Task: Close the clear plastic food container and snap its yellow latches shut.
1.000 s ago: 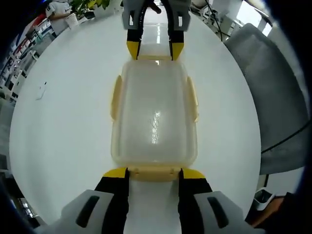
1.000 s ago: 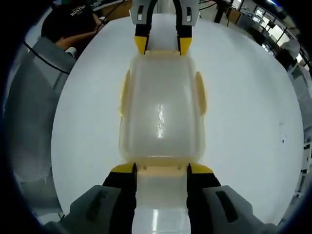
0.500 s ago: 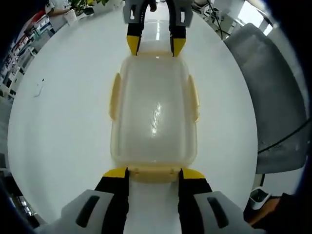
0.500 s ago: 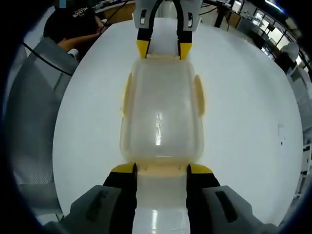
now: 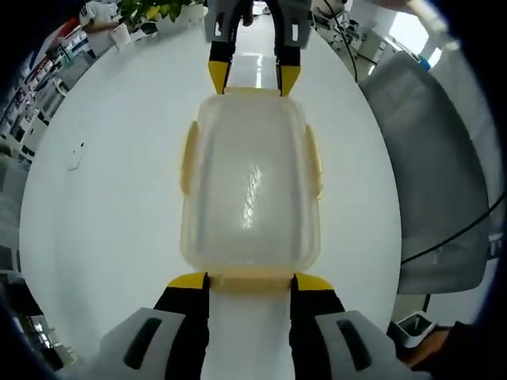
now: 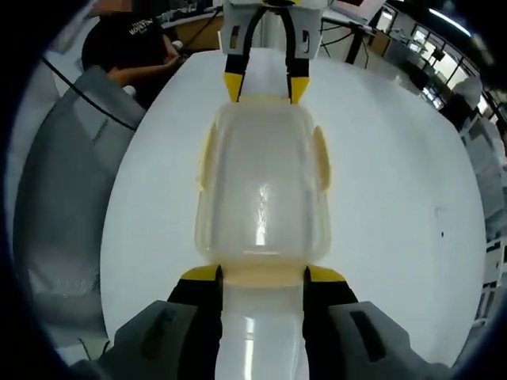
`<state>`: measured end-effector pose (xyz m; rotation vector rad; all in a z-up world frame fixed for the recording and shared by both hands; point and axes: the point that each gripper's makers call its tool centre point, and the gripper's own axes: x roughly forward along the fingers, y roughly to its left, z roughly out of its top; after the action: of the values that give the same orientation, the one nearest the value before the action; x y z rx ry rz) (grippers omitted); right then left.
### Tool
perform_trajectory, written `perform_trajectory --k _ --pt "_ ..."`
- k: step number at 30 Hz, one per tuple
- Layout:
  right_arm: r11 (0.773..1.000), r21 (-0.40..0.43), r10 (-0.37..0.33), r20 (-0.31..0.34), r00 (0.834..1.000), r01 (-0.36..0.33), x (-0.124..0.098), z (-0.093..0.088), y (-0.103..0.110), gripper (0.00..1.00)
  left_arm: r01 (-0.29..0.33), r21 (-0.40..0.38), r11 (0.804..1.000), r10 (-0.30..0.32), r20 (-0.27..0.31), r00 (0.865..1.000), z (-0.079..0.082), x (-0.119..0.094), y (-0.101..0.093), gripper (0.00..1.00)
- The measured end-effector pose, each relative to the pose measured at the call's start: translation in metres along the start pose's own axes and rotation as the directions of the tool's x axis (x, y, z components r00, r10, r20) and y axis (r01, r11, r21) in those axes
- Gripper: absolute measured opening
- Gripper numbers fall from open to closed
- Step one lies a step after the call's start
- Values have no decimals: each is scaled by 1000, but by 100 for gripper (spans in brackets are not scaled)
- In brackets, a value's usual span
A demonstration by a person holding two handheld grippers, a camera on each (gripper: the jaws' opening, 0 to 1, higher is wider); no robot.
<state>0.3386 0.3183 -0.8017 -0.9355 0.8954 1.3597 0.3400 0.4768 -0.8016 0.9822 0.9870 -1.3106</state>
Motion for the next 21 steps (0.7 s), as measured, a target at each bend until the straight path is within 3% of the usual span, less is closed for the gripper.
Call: perform_trajectory --k 11,21 --pt "999 -16 -31 9 999 31 -34 -12 2 36 -21 6 1000 21 14 1000 30 -15 -2 33" --pt "999 0 -50 5 999 50 -59 -39 3 36 -26 24 999 25 42 999 66 -16 -1 33"
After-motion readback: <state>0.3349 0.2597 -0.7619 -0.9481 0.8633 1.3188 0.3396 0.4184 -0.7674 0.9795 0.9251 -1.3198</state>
